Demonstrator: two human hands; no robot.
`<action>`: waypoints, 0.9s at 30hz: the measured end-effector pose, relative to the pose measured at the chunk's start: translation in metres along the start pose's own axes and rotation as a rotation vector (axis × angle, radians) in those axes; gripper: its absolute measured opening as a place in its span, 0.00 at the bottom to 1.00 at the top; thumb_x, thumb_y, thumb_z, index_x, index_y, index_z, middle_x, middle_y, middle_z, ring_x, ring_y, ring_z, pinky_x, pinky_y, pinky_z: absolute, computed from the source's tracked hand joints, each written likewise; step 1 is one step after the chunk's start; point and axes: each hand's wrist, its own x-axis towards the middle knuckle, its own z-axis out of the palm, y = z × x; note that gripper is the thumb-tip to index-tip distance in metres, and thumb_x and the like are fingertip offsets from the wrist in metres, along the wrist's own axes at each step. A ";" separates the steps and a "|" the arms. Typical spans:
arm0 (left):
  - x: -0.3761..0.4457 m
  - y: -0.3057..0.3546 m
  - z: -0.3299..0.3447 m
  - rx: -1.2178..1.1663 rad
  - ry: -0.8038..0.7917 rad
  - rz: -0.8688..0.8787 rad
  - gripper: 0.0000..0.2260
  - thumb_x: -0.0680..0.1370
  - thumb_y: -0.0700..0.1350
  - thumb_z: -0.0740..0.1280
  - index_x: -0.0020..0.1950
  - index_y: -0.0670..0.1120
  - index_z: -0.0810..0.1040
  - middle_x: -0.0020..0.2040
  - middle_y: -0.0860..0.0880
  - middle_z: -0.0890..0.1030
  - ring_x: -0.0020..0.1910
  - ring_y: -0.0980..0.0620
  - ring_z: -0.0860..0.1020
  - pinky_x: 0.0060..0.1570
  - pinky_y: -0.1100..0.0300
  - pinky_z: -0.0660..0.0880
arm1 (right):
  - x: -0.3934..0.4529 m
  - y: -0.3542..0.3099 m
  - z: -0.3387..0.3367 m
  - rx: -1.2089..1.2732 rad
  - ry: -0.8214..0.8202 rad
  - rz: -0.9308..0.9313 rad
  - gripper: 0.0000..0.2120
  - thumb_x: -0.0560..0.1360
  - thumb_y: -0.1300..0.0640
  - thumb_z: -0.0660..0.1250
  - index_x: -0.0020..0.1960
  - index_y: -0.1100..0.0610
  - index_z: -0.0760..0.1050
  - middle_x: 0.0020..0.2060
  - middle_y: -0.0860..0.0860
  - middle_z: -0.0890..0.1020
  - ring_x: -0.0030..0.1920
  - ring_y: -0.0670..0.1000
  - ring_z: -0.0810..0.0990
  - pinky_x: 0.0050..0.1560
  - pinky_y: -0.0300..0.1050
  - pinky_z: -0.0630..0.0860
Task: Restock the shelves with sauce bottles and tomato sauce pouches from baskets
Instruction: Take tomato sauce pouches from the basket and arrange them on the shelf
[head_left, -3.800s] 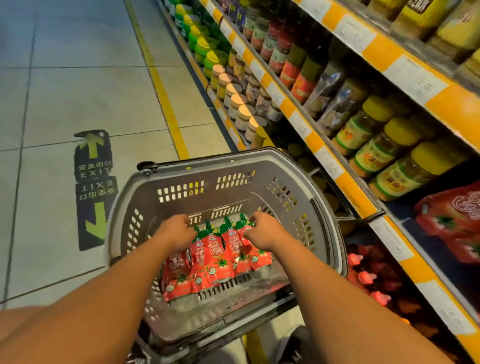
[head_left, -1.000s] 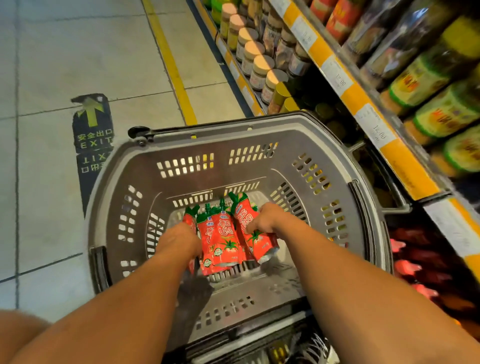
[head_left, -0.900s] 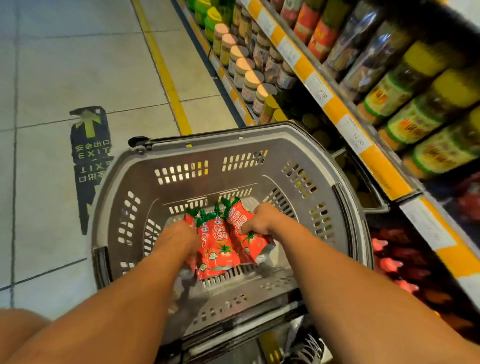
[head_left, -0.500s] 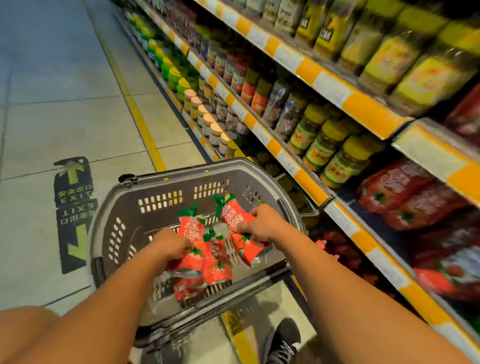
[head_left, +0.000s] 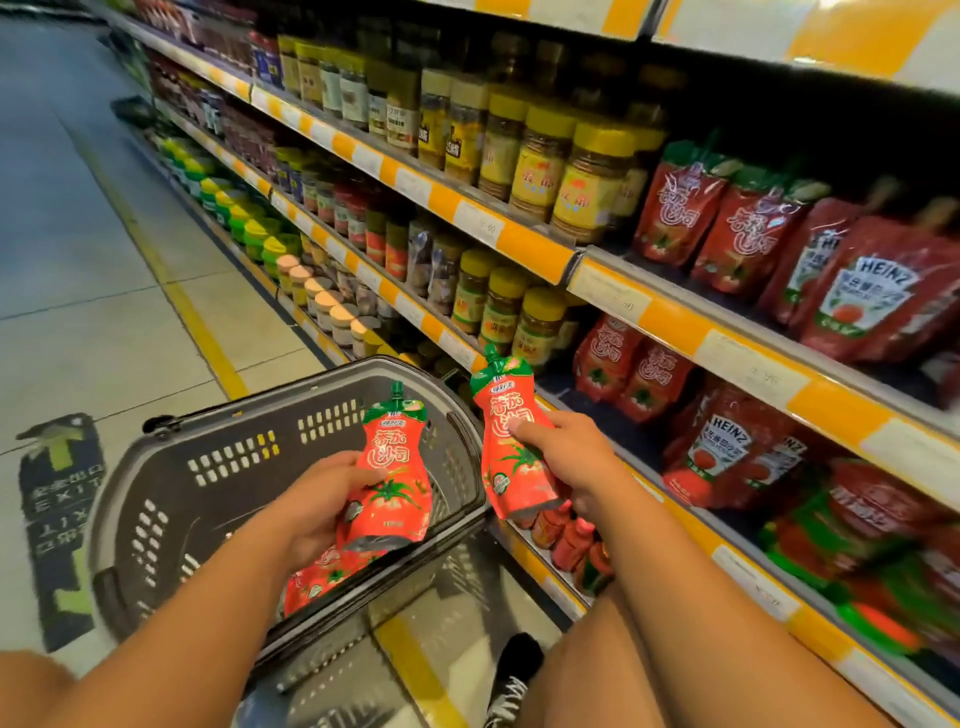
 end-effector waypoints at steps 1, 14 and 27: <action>-0.001 0.006 0.013 -0.021 -0.017 0.012 0.12 0.81 0.38 0.68 0.64 0.40 0.78 0.54 0.36 0.86 0.54 0.35 0.84 0.58 0.38 0.79 | -0.002 0.002 -0.008 0.049 0.017 0.008 0.10 0.76 0.55 0.75 0.54 0.60 0.83 0.42 0.55 0.88 0.41 0.58 0.88 0.48 0.56 0.85; 0.034 0.055 0.148 0.186 -0.030 0.190 0.08 0.80 0.45 0.73 0.58 0.45 0.81 0.51 0.41 0.87 0.51 0.37 0.86 0.59 0.35 0.80 | 0.003 0.011 -0.087 0.164 0.285 0.010 0.05 0.73 0.57 0.75 0.47 0.58 0.82 0.41 0.57 0.87 0.40 0.59 0.88 0.48 0.67 0.84; 0.083 0.082 0.218 0.284 -0.119 0.336 0.10 0.78 0.42 0.75 0.59 0.44 0.82 0.50 0.45 0.87 0.47 0.44 0.87 0.47 0.48 0.84 | 0.022 0.019 -0.126 -0.013 0.479 0.071 0.13 0.77 0.52 0.72 0.57 0.58 0.78 0.52 0.57 0.84 0.50 0.58 0.83 0.55 0.56 0.81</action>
